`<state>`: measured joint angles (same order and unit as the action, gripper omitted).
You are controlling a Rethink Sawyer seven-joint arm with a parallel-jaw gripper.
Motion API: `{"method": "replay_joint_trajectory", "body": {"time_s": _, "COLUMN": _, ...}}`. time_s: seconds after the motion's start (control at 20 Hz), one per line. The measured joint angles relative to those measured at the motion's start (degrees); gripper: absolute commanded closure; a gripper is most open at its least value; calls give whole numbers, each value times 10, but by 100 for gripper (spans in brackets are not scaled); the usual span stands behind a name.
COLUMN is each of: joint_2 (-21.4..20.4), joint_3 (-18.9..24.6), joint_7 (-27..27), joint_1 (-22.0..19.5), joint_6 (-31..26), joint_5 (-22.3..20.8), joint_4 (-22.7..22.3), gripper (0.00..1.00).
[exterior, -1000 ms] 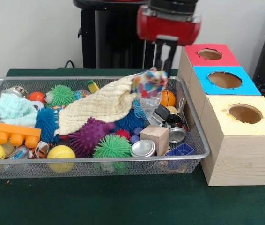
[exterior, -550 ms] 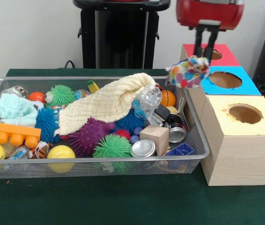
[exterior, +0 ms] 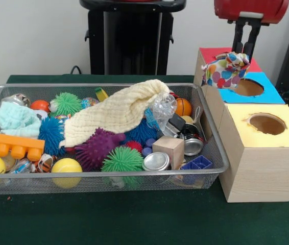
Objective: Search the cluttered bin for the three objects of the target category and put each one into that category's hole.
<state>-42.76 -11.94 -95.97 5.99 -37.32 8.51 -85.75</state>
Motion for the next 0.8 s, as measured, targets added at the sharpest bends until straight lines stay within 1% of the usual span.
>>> {"method": "replay_joint_trajectory", "body": {"time_s": 0.2, "joint_2": 0, "joint_3": -1, "joint_7": -15, "joint_1": 3, "joint_6": 0, "joint_5": 11, "joint_4": 0, "gripper": 100}}
{"method": "replay_joint_trajectory", "body": {"time_s": 0.45, "joint_2": 0, "joint_3": -1, "joint_7": -20, "joint_1": 3, "joint_6": 10, "joint_5": 19, "joint_4": 0, "gripper": 100}}
{"method": "replay_joint_trajectory", "body": {"time_s": 0.7, "joint_2": 0, "joint_3": 1, "joint_7": -20, "joint_1": 3, "joint_6": 42, "joint_5": 33, "joint_4": -3, "gripper": 100}}
{"method": "replay_joint_trajectory", "body": {"time_s": 0.8, "joint_2": 0, "joint_3": 3, "joint_7": -20, "joint_1": 3, "joint_6": 64, "joint_5": 40, "joint_4": -6, "gripper": 100}}
